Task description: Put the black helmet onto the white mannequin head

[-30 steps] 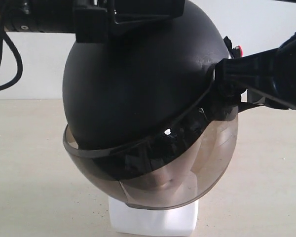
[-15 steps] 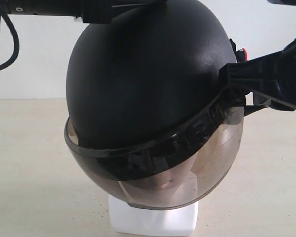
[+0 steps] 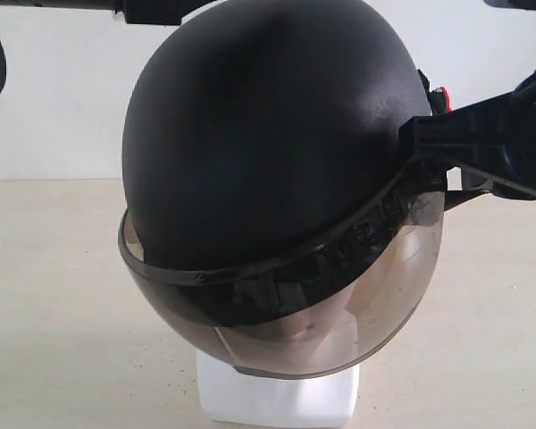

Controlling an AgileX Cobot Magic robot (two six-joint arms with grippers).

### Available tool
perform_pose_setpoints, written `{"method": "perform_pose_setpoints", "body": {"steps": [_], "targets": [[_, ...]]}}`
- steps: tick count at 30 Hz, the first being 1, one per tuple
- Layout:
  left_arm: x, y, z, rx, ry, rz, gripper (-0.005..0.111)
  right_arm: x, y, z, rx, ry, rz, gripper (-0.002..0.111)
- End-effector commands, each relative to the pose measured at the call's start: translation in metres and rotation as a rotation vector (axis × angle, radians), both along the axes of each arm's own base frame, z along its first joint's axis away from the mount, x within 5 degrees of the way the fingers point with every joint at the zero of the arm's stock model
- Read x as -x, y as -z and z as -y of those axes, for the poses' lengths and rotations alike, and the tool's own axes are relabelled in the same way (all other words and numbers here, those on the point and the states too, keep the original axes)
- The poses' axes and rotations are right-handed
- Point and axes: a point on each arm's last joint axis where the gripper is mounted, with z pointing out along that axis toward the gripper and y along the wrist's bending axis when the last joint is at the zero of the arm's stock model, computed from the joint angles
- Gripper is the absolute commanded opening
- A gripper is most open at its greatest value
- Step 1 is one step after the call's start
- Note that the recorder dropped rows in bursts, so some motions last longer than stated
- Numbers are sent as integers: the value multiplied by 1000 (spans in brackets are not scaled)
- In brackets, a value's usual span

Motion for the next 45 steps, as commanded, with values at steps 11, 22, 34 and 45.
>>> {"method": "perform_pose_setpoints", "body": {"steps": [11, 22, 34, 45], "targets": [[3, -6, -2, 14, -17, -9, 4, -3, 18, 25, 68, 78, -57, 0], [4, -6, -2, 22, -10, -27, 4, -11, 21, 42, 55, 105, -98, 0], [6, -5, -1, 24, 15, -39, 4, -27, 30, 37, 85, 80, -93, 0], [5, -5, -1, 25, 10, -42, 4, -34, 32, 54, 9, 104, -135, 0]]}}
